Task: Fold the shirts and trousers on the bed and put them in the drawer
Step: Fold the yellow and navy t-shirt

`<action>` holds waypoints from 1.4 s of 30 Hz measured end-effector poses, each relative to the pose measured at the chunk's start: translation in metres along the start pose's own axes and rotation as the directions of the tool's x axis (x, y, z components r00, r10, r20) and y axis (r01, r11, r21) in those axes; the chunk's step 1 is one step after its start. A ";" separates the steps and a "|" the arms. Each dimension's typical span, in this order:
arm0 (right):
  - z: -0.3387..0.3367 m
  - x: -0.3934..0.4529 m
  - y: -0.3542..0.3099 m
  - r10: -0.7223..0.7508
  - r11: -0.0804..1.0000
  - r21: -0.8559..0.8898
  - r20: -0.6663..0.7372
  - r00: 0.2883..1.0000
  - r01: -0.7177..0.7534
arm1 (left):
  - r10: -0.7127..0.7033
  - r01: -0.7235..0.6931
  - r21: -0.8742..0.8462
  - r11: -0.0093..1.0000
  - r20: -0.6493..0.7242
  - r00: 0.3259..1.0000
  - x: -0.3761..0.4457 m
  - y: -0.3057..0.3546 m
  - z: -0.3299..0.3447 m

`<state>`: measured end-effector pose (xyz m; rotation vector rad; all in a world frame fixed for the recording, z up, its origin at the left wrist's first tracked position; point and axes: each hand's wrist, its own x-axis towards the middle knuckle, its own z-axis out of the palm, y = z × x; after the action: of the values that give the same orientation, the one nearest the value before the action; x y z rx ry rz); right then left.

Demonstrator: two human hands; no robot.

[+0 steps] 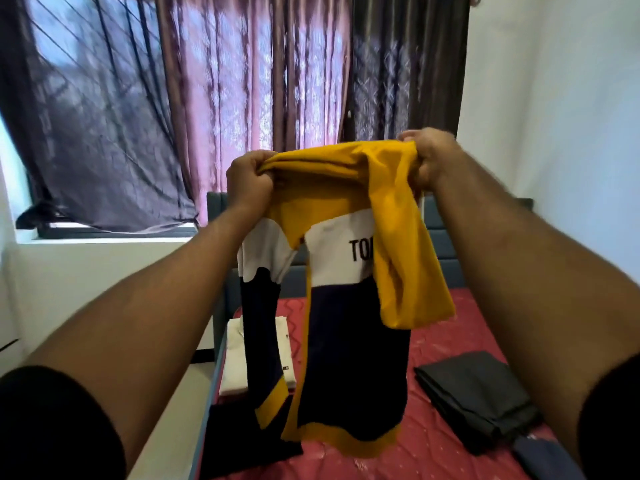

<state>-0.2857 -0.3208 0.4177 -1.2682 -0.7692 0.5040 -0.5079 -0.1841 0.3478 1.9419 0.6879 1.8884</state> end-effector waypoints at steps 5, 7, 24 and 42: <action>-0.007 0.015 0.020 -0.017 1.000 -0.012 -0.060 0.998 0.016 | 0.081 -0.086 0.075 0.994 0.074 0.994 0.010 -0.002 -0.007; -0.011 0.014 0.024 -0.020 0.999 0.036 -0.069 0.997 0.023 | 0.108 -0.121 0.083 0.989 0.150 0.983 0.009 -0.003 -0.008; -0.042 0.020 0.071 0.093 0.994 0.037 0.206 0.974 -0.103 | -0.006 -0.037 0.116 0.993 0.351 0.937 0.005 -0.042 0.011; 0.020 0.252 0.127 0.246 0.955 0.113 0.214 0.945 -0.274 | 0.082 -0.214 0.362 0.907 0.346 0.935 0.132 -0.178 0.152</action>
<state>-0.1254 -0.0961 0.3557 -1.2046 -0.7192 0.8959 -0.3756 0.0503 0.3493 2.5520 0.8903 1.5339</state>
